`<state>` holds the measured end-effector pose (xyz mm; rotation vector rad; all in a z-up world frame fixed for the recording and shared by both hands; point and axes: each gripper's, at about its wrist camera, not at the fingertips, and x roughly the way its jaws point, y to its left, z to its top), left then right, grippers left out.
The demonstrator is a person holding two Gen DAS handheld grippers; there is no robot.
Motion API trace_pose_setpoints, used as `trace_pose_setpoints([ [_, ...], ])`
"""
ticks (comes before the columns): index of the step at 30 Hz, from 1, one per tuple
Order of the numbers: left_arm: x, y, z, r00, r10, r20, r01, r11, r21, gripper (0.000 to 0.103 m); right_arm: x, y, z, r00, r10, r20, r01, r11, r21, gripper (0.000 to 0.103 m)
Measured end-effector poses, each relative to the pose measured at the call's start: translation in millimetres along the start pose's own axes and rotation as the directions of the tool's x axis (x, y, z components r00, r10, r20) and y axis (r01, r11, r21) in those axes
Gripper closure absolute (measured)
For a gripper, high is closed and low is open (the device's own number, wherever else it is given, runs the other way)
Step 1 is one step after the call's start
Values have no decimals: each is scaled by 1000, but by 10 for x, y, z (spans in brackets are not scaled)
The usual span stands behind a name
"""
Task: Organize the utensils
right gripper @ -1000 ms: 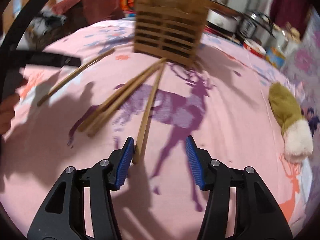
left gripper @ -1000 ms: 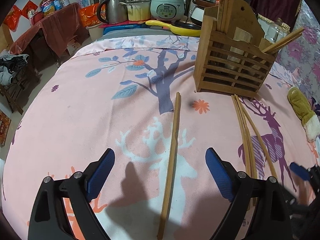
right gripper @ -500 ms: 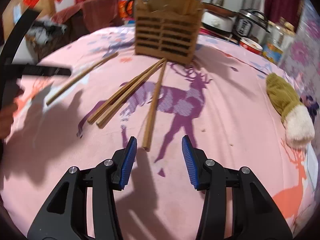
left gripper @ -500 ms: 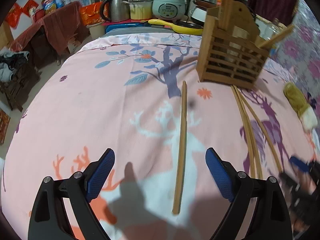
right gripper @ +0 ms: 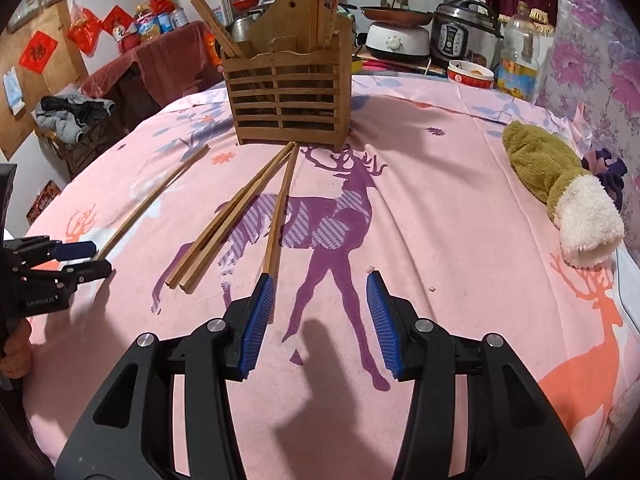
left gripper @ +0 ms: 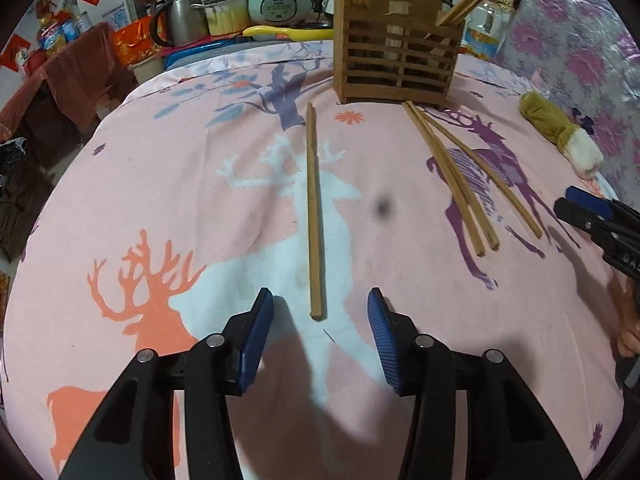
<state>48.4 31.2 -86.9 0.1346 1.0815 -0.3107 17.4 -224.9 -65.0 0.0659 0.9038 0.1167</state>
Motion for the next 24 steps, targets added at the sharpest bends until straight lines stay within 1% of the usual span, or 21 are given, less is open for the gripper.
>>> trace_pose_setpoints([
  [3,8,-33,-18,1000,13,2,-13,1000,16,56,6,11,-4,1000,-1,-4,1,1000,-2,54],
  [4,7,-59,-26,1000,20,5,-20,999,29,59,11,16,-6,1000,-1,-5,1,1000,-5,54],
  [5,1,-80,-34,1000,18,8,-18,999,41,66,11,21,-8,1000,0,-5,0,1000,-5,54],
  [6,-7,-114,-45,1000,13,12,-14,998,59,70,10,23,-12,1000,2,-6,-2,1000,-5,54],
  [8,-12,-142,-44,1000,15,17,-16,997,74,84,9,19,-12,1000,9,-7,-9,1000,1,54],
  [10,-5,-142,-33,1000,12,16,-13,997,75,88,10,13,-11,1000,22,-9,-22,1000,11,54],
  [13,6,-84,-5,1000,0,11,-1,999,50,94,15,3,-11,999,42,-13,-42,999,27,55],
  [16,12,-28,14,1000,-22,4,22,999,24,96,4,8,-9,998,61,-11,-61,998,35,55],
  [19,12,-47,12,1000,-13,4,13,999,31,96,-2,27,-11,996,87,-15,-86,996,36,57],
  [21,9,-58,9,1000,-7,6,7,999,35,96,16,53,-19,994,104,-28,-103,994,32,65],
  [22,10,-56,8,1000,-8,5,8,999,34,96,30,66,-26,993,112,-37,-111,993,29,66],
  [24,9,-56,5,1000,-11,4,11,999,32,96,52,92,-39,992,117,-49,-116,993,20,73],
])
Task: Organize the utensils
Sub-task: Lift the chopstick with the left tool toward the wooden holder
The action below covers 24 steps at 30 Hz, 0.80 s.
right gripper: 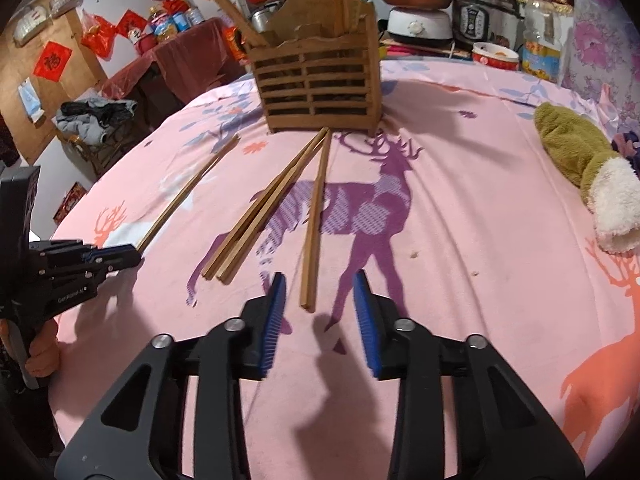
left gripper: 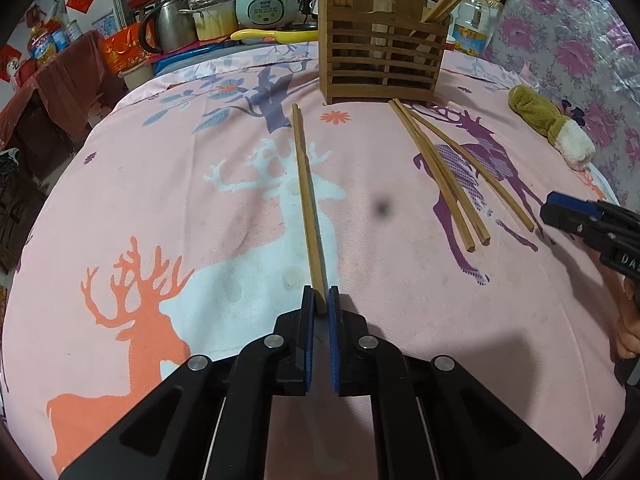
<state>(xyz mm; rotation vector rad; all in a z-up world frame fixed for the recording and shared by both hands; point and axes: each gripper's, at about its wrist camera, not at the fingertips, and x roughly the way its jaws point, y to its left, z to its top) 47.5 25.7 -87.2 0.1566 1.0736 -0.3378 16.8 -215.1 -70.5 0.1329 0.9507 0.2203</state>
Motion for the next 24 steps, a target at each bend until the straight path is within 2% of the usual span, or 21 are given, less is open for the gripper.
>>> trace_pose_setpoints([
  [6,-2,-33,-14,1000,30,5,-30,999,22,90,107,109,-55,999,-26,-41,24,998,-55,76],
  [7,-1,-33,-15,999,41,6,-41,999,22,82,137,118,-66,998,-36,-50,33,997,-65,76],
  [8,3,-33,-16,999,54,6,-54,998,20,69,176,133,-80,997,-51,-61,47,996,-75,77],
  [10,11,7,-12,997,77,4,-77,997,3,60,176,146,-83,997,-56,-56,51,995,-84,81],
  [11,13,30,-9,998,65,1,-65,998,-7,60,184,140,-86,997,-52,-61,47,996,-82,85],
  [12,13,42,-7,998,57,0,-57,998,-12,61,181,133,-85,997,-52,-60,47,996,-78,95],
  [13,12,41,-7,998,58,0,-58,998,-10,61,181,123,-87,997,-42,-62,38,997,-74,96],
  [15,5,16,-11,999,48,3,-48,999,4,70,180,132,-87,997,-45,-60,41,996,-77,96],
  [17,-5,-34,-22,999,33,7,-33,999,29,87,178,139,-85,997,-47,-59,42,996,-80,97],
  [19,-11,-86,-33,1000,29,10,-30,998,52,95,174,139,-81,997,-46,-57,41,996,-78,97],
  [24,-34,-92,-37,1000,19,15,-20,998,53,96,105,170,-67,998,-52,-25,50,995,-86,97],
])
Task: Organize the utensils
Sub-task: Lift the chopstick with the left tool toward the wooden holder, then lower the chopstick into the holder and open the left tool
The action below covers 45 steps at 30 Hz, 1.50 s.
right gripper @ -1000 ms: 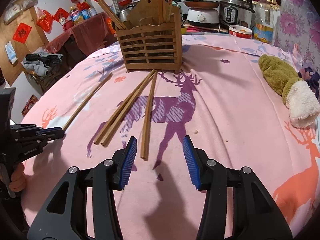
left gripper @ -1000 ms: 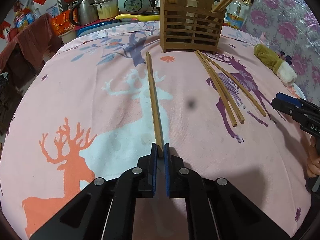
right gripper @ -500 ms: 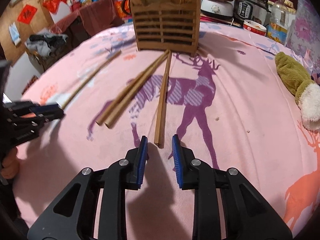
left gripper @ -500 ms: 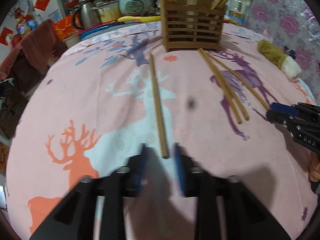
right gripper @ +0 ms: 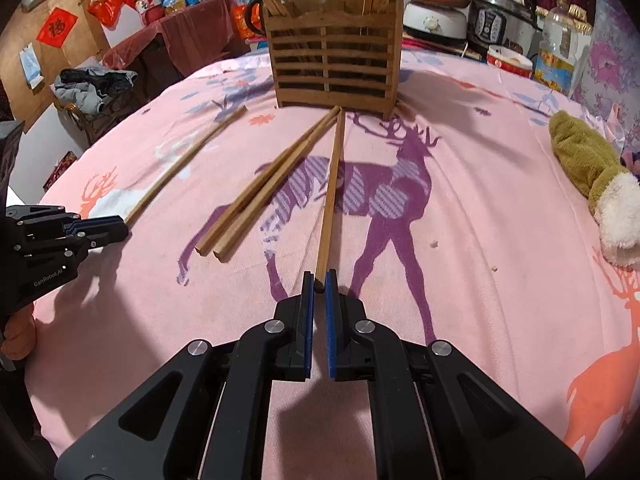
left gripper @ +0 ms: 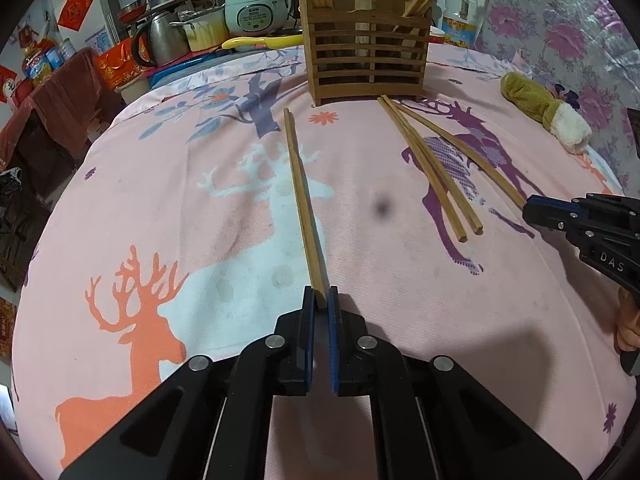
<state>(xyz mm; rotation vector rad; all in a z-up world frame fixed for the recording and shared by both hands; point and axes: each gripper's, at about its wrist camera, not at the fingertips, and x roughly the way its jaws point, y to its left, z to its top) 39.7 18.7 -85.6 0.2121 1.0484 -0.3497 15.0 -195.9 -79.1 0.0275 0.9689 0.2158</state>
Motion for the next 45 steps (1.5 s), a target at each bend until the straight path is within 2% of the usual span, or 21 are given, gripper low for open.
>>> trace_pose_setpoints([
  [4,-99,41,27,999,11,44,-10,1000,-23,97,-170,-1,45,997,-14,72,14,1000,-2,97],
  [10,-413,45,204,991,20,130,-15,999,-41,97,-585,-26,164,975,-30,221,27,1000,15,97],
  [14,-765,13,423,976,36,214,-29,999,-36,97,-810,-49,304,959,-27,282,19,999,30,97],
  [20,-1092,-49,728,956,38,291,-28,999,-40,97,-1148,-62,538,931,-19,364,6,999,37,97],
  [27,-1278,-172,1096,943,33,331,-23,999,-33,97,-1402,-12,755,905,-2,425,-11,1000,29,97],
  [34,-1363,-229,1419,934,6,358,5,999,-32,97,-1425,0,924,897,2,443,-14,1000,24,97],
  [40,-1434,-267,1713,923,-10,386,22,999,-27,97,-1450,-50,1115,879,0,476,-25,999,46,97],
  [42,-1471,-285,1808,916,-3,401,15,1000,-27,97,-1466,-69,1215,867,-7,498,-24,998,56,97],
  [45,-1588,-302,2032,895,8,446,9,999,-36,97,-1500,-80,1371,845,-19,535,-22,997,70,97],
])
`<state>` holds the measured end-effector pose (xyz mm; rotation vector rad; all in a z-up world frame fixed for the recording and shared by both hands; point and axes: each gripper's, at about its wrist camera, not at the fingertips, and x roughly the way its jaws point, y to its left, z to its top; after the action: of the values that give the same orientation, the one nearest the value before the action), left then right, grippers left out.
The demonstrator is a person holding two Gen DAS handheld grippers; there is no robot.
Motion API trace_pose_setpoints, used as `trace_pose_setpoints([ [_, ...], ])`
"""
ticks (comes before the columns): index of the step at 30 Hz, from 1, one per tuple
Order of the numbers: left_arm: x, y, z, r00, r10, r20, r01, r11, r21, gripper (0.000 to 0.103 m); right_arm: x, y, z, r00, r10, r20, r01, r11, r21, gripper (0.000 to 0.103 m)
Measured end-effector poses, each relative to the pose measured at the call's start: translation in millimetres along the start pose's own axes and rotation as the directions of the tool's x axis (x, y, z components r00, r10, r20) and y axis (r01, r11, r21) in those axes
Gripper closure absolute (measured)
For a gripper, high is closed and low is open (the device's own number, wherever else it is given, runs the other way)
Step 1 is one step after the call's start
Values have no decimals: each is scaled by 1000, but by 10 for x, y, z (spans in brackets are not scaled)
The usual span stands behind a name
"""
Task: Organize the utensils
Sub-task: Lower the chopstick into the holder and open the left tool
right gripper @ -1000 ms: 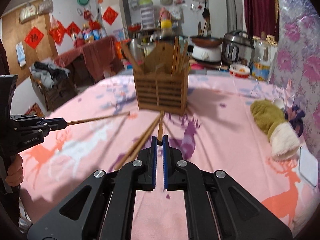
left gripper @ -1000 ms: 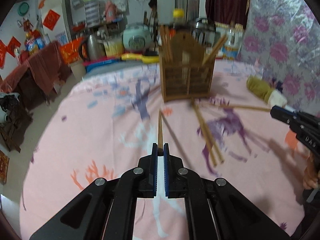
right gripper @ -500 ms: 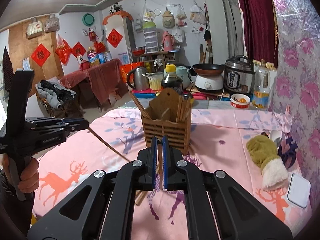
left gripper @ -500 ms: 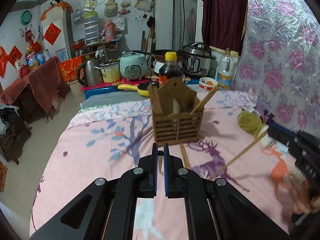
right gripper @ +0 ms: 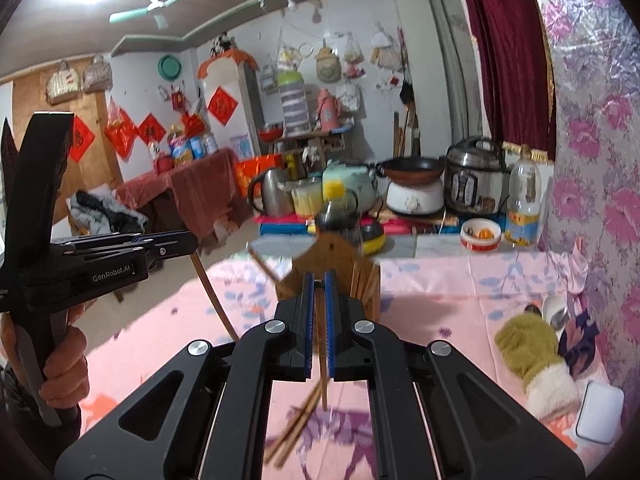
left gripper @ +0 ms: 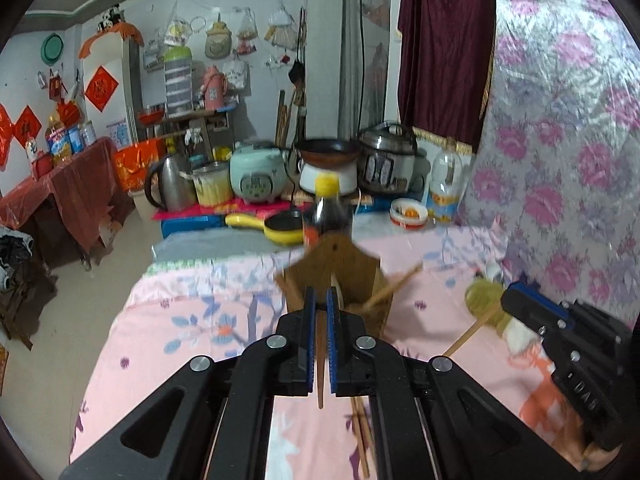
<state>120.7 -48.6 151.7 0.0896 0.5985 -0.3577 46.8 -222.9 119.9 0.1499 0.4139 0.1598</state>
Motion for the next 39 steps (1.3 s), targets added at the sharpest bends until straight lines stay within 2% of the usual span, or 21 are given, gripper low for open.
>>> trace_pose_setpoints([
  [4,-2,-31,331,996,6,85,-5,1000,-18,97,82,49,272,993,-41,114,41,999,4,97],
  [8,124,-79,619,985,51,165,-44,998,-46,97,219,92,511,974,-57,221,54,998,21,97],
  [11,296,-80,702,974,84,213,-70,995,-71,97,342,126,599,956,-68,284,65,998,22,97],
  [14,589,-29,654,974,96,204,-76,992,-103,97,513,123,589,936,-101,337,100,995,22,97],
  [19,1002,63,403,984,112,141,-98,990,-104,97,911,20,268,937,-140,319,150,989,-5,97],
  [21,1066,120,307,985,110,131,-95,989,-116,96,1078,-7,226,955,-139,261,152,988,-32,97],
  [22,1083,156,270,987,102,124,-87,989,-123,89,1126,-68,225,961,-142,239,147,989,-4,97],
  [23,1088,189,224,988,92,121,-76,989,-130,74,1145,-134,224,967,-124,222,120,992,32,97],
  [25,1066,273,125,988,86,130,-66,986,-155,50,1211,-184,234,980,-96,174,88,995,53,97],
  [26,1042,313,81,986,93,137,-70,984,-165,44,1228,-204,223,982,-95,165,86,994,62,97],
  [27,1022,349,55,985,102,141,-77,982,-171,41,1246,-213,214,984,-94,154,85,994,66,92],
  [29,991,392,69,985,107,135,-85,983,-163,32,1283,-259,214,993,-60,97,50,994,93,89],
  [30,957,414,71,985,105,139,-80,981,-174,30,1280,-282,204,994,-47,96,36,993,114,82],
  [32,866,473,71,985,76,154,-44,978,-203,10,1231,-342,213,995,-35,95,20,988,153,77],
  [34,800,497,72,984,71,163,-35,976,-215,7,1184,-369,220,994,-28,101,12,987,162,73],
  [36,769,482,81,983,94,157,-59,975,-214,6,1133,-369,228,994,-36,104,19,987,160,60],
  [38,768,459,81,982,124,146,-92,974,-209,6,1094,-372,238,992,-46,117,27,987,161,52],
  [39,772,458,82,981,136,140,-105,973,-207,6,1076,-366,242,991,-51,125,30,986,161,44],
])
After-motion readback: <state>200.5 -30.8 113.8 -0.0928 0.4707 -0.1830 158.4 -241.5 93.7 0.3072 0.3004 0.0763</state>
